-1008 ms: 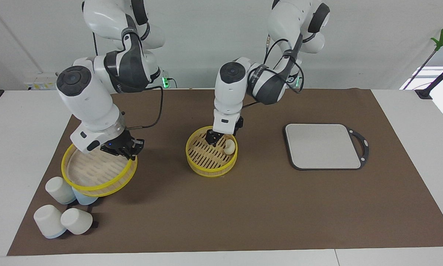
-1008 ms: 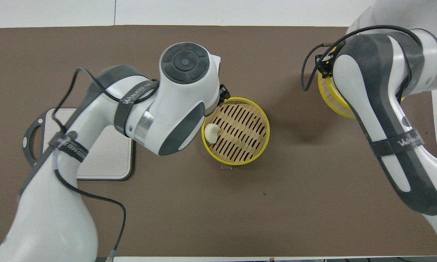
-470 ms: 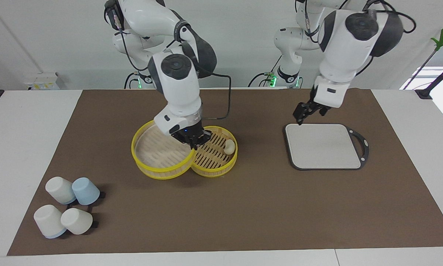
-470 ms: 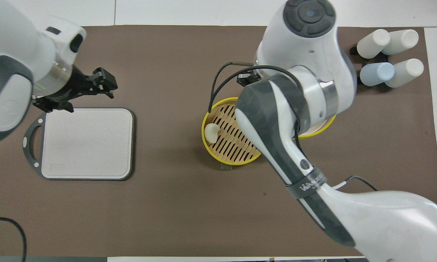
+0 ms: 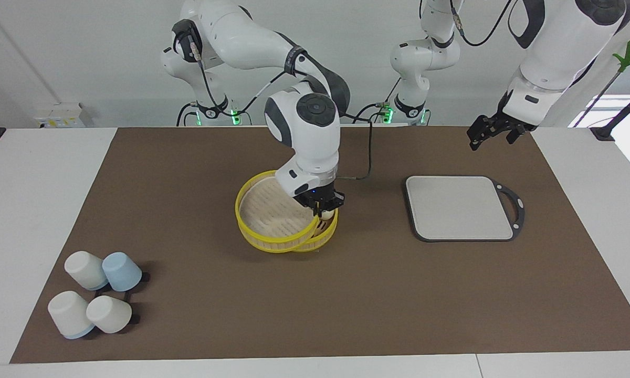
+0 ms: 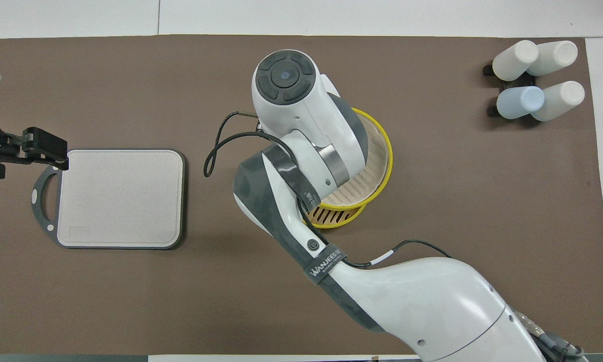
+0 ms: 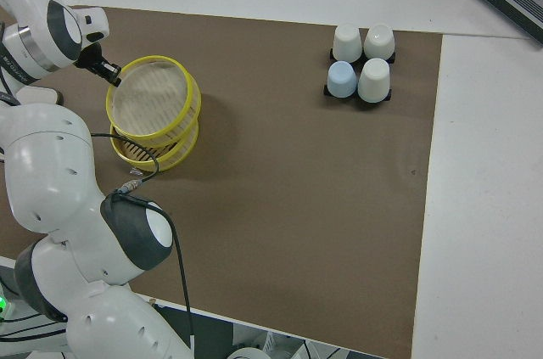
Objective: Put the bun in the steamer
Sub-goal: 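Lower the lid onto the steamer with the right gripper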
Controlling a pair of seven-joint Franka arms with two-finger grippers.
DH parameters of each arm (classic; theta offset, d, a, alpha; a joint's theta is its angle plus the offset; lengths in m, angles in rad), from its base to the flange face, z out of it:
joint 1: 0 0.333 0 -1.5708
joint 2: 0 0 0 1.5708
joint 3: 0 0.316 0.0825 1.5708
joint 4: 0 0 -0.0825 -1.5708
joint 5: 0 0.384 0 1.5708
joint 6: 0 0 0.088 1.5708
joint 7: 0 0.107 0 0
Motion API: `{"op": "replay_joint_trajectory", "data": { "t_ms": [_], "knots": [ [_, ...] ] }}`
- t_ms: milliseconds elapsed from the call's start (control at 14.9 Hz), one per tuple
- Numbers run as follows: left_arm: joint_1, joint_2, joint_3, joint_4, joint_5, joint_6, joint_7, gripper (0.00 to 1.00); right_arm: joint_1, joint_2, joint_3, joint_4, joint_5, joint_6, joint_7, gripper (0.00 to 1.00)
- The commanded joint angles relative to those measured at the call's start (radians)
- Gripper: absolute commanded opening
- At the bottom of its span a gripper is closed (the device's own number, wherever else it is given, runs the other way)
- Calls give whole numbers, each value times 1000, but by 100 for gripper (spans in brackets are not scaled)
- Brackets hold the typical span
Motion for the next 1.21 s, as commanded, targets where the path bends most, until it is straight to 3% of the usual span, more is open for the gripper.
{"op": "replay_joint_trajectory", "data": {
  "t_ms": [0, 202, 403, 672, 1142],
  "knots": [
    [15, -58, -3, -53, 7, -7, 18, 100, 14, 34, -16, 54, -10, 8, 21, 0],
    [-27, -49, 41, -78, -2, 63, 38, 100, 41, 40, -15, 53, -10, 21, 28, 0],
    [-61, -48, 120, -71, -98, 57, 38, 100, 42, 47, -12, 45, -9, 43, 28, 0],
    [-83, -51, 124, -73, -91, 72, 145, 100, 37, 43, -9, 40, 2, 34, 25, 0],
    [-74, -60, 126, -78, -91, 68, 147, 100, 28, 25, -9, 39, 10, -11, 24, 0]
  ]
}}
